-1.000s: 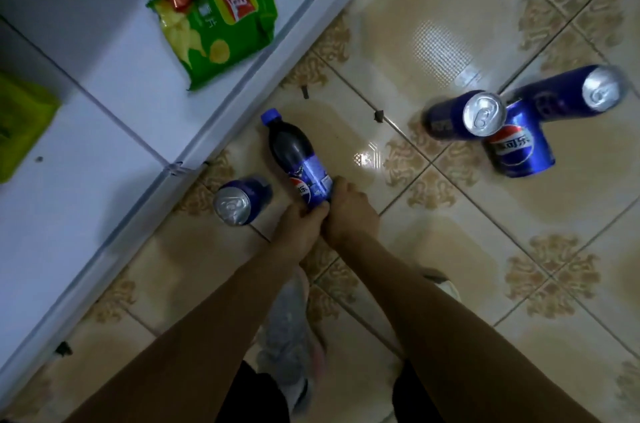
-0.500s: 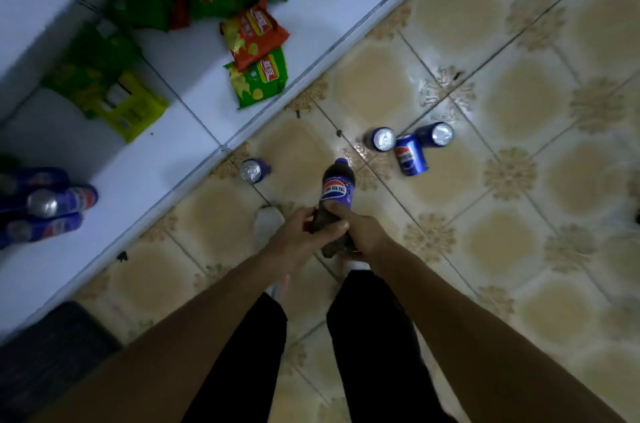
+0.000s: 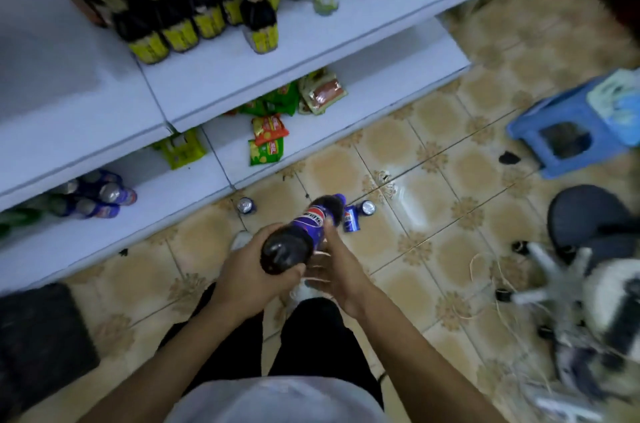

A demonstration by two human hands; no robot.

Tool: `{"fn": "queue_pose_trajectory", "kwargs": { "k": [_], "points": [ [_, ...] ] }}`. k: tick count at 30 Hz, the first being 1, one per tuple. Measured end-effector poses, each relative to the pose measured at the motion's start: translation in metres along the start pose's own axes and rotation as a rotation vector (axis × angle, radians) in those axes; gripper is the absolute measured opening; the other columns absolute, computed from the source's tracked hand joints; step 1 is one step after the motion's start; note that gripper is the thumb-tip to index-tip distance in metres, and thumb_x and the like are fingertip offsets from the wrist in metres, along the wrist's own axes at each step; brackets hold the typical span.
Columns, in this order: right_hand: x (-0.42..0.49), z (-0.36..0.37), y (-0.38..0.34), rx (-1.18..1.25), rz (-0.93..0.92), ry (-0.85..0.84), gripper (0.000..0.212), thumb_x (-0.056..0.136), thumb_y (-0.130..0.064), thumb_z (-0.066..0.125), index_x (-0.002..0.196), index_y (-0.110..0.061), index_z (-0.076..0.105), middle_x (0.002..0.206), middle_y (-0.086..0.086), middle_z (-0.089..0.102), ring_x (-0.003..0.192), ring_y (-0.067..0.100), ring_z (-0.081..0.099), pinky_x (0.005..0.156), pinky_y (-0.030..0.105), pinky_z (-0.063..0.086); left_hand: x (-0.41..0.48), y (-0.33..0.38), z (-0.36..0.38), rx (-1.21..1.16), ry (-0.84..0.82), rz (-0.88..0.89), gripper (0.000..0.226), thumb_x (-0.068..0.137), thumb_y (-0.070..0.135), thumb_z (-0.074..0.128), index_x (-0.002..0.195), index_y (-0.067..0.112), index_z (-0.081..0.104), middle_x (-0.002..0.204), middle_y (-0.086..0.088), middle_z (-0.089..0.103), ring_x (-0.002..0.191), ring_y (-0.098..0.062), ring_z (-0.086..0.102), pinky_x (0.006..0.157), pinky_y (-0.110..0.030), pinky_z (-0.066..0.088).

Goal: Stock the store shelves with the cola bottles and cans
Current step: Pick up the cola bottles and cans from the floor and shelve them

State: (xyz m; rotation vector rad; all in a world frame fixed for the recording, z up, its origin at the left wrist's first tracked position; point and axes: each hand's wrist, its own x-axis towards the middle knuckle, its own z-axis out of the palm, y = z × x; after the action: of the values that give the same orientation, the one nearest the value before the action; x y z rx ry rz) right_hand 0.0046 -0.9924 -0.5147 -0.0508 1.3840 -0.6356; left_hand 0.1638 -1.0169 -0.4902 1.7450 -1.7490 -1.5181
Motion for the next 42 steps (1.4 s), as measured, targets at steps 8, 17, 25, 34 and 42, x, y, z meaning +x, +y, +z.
{"fn": "queue_pose_trajectory", "kwargs": {
  "k": [8,17,25,34,42],
  "points": [
    [-0.057,0.060,-0.050,0.397,-0.278,-0.283,0.059,0.077,-0.040,0.064,0.125,-0.006,0.056,0.107,0.013,0.067,0.091,0.021,0.067,0.082,0.034,0.056,-0.070,0.036,-0.067,0.021,0.153,0.317,0.089,0.054,0.029,0.076,0.132,0.048,0.039,0.129,0.029,0.051,0.116,0.007,0.052,0.094,-0.016,0.043],
    [-0.134,0.137,-0.102,-0.003,-0.657,-0.497,0.074,0.072,-0.031,0.071,0.136,-0.002,0.047,0.124,0.022,0.059,0.106,0.030,0.058,0.091,0.043,0.049,-0.117,0.048,-0.111,-1.594,0.354,-0.117,0.073,0.075,0.067,0.054,0.127,0.017,0.054,0.109,-0.009,0.071,0.096,-0.022,0.069,0.088,-0.043,0.048],
    [-0.223,0.224,-0.130,-0.353,-1.085,-0.778,0.040,0.065,-0.022,0.076,0.104,-0.026,0.068,0.099,-0.004,0.073,0.091,0.014,0.068,0.074,0.029,0.054,-0.155,0.074,-0.154,-1.214,0.592,0.216,0.073,0.075,0.074,0.049,0.127,0.023,0.059,0.128,-0.001,0.063,0.116,-0.018,0.061,0.102,-0.041,0.042],
    [-0.301,0.349,-0.063,-0.537,-1.236,-0.959,0.040,0.073,-0.026,0.072,0.111,-0.023,0.063,0.102,0.000,0.072,0.095,0.020,0.069,0.077,0.028,0.054,-0.258,0.018,-0.246,-0.414,0.941,0.547,0.064,0.057,0.066,0.077,0.114,0.046,0.057,0.107,0.016,0.066,0.103,-0.010,0.062,0.078,-0.028,0.056],
    [-0.334,0.435,0.031,-0.617,-1.239,-1.036,0.041,0.079,-0.028,0.070,0.117,-0.027,0.057,0.107,-0.007,0.072,0.100,0.014,0.068,0.077,0.021,0.054,-0.341,-0.052,-0.304,-0.530,1.031,0.592,0.057,0.051,0.051,0.083,0.104,0.048,0.061,0.097,0.007,0.068,0.088,-0.011,0.065,0.066,-0.019,0.055]
  ]
}}
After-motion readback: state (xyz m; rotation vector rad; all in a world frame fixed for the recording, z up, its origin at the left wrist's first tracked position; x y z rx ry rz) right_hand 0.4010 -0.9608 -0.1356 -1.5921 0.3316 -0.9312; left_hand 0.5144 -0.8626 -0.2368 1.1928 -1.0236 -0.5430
